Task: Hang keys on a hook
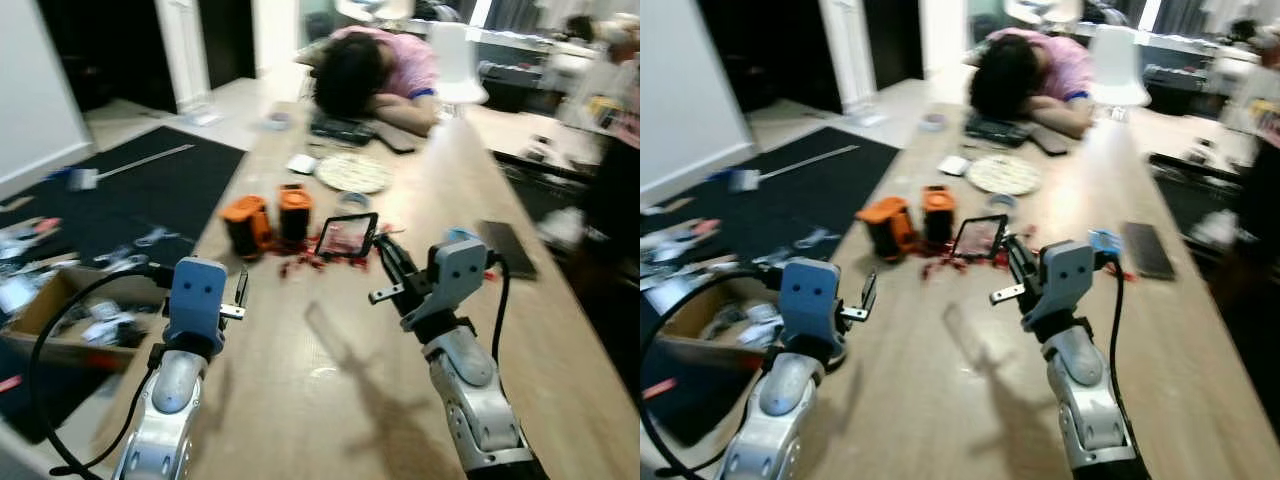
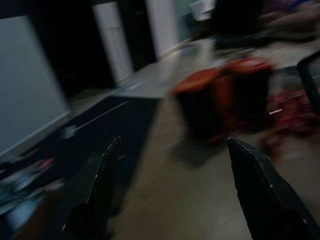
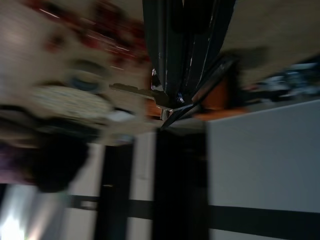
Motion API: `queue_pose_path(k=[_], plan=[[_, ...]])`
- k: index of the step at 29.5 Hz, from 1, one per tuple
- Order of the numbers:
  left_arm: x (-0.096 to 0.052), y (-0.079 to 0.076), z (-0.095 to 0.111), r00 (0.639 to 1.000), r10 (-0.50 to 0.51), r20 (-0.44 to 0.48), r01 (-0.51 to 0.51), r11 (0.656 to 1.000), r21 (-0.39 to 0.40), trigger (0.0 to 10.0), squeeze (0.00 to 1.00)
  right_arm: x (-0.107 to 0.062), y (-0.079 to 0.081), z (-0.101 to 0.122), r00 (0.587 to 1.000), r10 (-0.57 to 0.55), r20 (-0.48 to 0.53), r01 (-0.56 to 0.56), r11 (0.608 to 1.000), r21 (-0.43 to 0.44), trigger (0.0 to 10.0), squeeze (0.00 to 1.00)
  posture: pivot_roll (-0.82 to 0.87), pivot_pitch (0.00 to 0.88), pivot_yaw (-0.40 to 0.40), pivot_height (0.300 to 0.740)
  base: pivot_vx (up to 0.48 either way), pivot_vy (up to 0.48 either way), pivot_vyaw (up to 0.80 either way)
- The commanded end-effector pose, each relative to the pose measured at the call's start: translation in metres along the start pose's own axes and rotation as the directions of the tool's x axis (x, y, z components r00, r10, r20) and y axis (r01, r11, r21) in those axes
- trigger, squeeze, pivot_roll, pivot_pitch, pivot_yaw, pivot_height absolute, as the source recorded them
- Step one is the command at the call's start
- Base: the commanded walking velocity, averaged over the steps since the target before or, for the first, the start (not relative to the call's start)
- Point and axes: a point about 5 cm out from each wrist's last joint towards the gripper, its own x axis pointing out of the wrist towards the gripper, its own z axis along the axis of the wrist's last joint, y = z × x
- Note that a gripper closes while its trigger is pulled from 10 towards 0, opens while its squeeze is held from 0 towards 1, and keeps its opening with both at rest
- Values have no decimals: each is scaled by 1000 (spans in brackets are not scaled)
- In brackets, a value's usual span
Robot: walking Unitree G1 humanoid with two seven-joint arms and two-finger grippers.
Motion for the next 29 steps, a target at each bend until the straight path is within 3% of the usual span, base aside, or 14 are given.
queue_pose_path(k=[1, 8, 23, 29], plan=[[-1, -3, 1, 1000, -12, 1, 12, 1000, 3, 10000, 0, -4, -5, -4, 1000, -18, -14, 18, 1000, -4, 10000, 0, 116, 96, -38, 740, 0, 0, 794], [-1, -3, 1, 1000, -13, 0, 13, 1000, 3, 10000, 0, -4, -5, -4, 1000, -19, -12, 19, 1000, -4, 10000, 0, 114, 97, -39, 740, 0, 0, 792], [-1, -5, 1, 1000, -29, 0, 29, 1000, -4, 10000, 0, -5, -6, -4, 999, -36, -7, 36, 999, 12, 10000, 0, 114, 97, -33, 740, 0, 0, 0], [-2, -4, 1, 1000, -27, -5, 27, 1000, -2, 10000, 0, -5, -5, -5, 999, -33, -11, 33, 999, 12, 10000, 0, 116, 100, -34, 740, -462, 0, 0]])
